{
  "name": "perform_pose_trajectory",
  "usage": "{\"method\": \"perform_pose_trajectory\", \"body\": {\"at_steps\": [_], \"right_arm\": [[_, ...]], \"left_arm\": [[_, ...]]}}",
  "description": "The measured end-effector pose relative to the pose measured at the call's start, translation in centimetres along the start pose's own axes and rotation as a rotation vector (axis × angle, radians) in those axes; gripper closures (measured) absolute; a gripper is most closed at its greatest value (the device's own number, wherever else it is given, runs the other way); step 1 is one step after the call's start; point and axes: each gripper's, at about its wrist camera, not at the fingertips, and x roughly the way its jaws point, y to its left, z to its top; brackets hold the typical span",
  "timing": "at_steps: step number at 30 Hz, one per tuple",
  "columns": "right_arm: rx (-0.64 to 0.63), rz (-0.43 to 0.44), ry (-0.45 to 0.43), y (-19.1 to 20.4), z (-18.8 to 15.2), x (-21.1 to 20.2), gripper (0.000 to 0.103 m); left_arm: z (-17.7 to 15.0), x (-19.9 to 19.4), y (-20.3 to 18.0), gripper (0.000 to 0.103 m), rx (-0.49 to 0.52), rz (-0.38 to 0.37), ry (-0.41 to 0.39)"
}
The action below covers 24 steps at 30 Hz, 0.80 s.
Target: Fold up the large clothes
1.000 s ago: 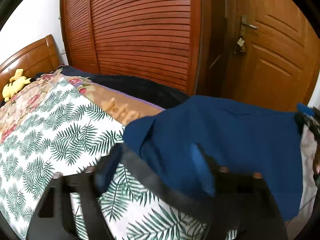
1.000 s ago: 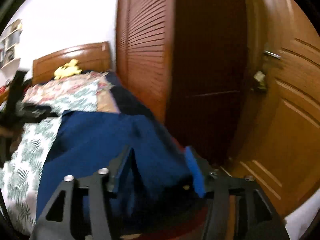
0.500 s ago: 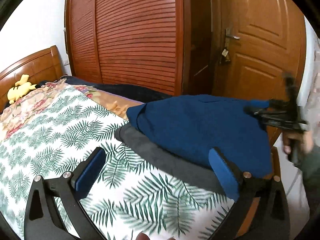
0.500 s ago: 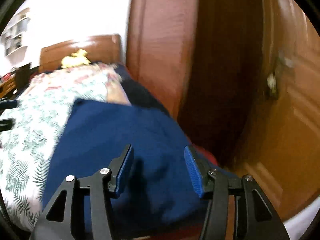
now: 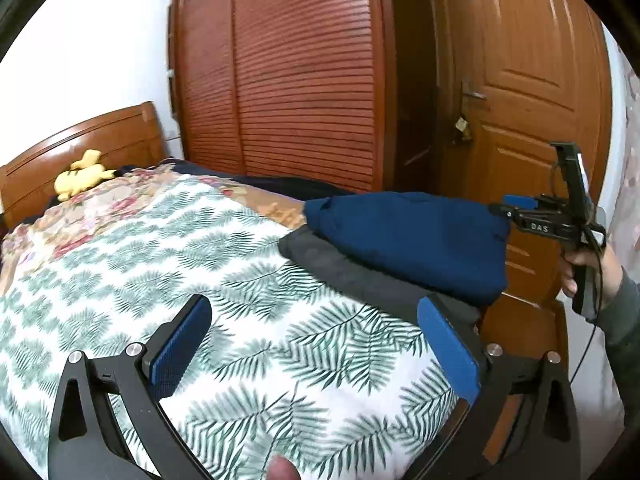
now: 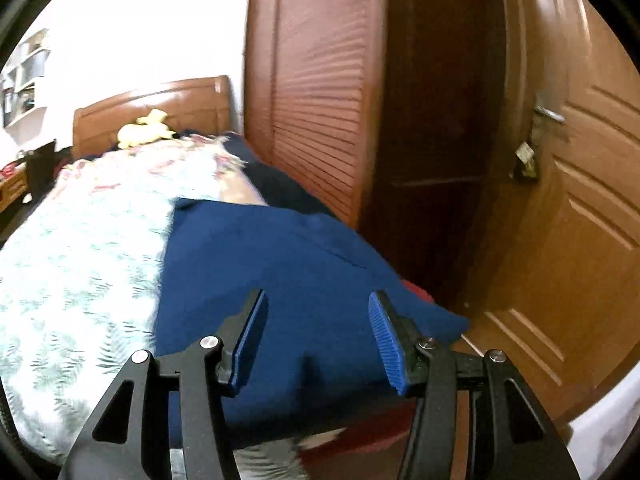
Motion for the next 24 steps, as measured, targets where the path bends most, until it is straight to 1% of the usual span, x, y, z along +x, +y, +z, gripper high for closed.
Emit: {"method": "perform_pose_trajectory", "body": {"at_steps": [3,5,6,7,9,12,15,17,18,19,22,24], "right_arm": [[-0.015,0.072,-0.028,3.2,0.1,-2.8,0.040],[-0.016,0.126,-0.043,4.7,-0.8,-5.3,0.037],[-0.017,0.160,-0.051,5.9,-0.6,-6.4,0.035],[-0.017,0.186,-0.058,6.7,-1.4,-7.0,0.033],[-0.029,0.227,-0.067,8.9,-1.5,-8.9,0.027],[-0.049,0.284,-0.079,11.3,-2.5,-11.6,0.022],[-0.063,0.338,-0.080,14.2,-3.2,-13.7,0.020],[-0.069,0.373,-0.083,15.2,-3.5,-14.7,0.020],[-0.067,0.387,-0.081,15.9,-3.8,-15.5,0.020],[-0.064,0.400,-0.076,16.0,-5.7,-15.5,0.020],[-0.069,0.464,-0.057,18.0,-7.4,-17.2,0.020],[-0.068,0.504,-0.053,19.0,-8.3,-17.4,0.020]], "left_arm": [[-1.0,-2.4,1.0,0.000,-0.021,0.063,-0.008],[-1.7,-4.0,1.9,0.000,-0.043,0.084,-0.008],[-2.2,-4.8,2.4,0.000,-0.054,0.101,-0.004],[-2.6,-5.6,2.9,0.000,-0.066,0.120,-0.001],[-3.4,-7.1,3.8,0.000,-0.088,0.153,0.007],[-5.0,-9.6,5.1,0.000,-0.117,0.209,0.017],[-6.3,-11.6,6.3,0.000,-0.152,0.236,0.032],[-7.2,-13.0,6.9,0.000,-0.166,0.258,0.034],[-7.7,-13.8,7.2,0.000,-0.168,0.279,0.034],[-8.3,-14.5,7.5,0.000,-0.172,0.303,0.034],[-10.1,-16.4,8.6,0.000,-0.192,0.361,0.027],[-11.4,-17.5,9.0,0.000,-0.199,0.413,0.016]]}}
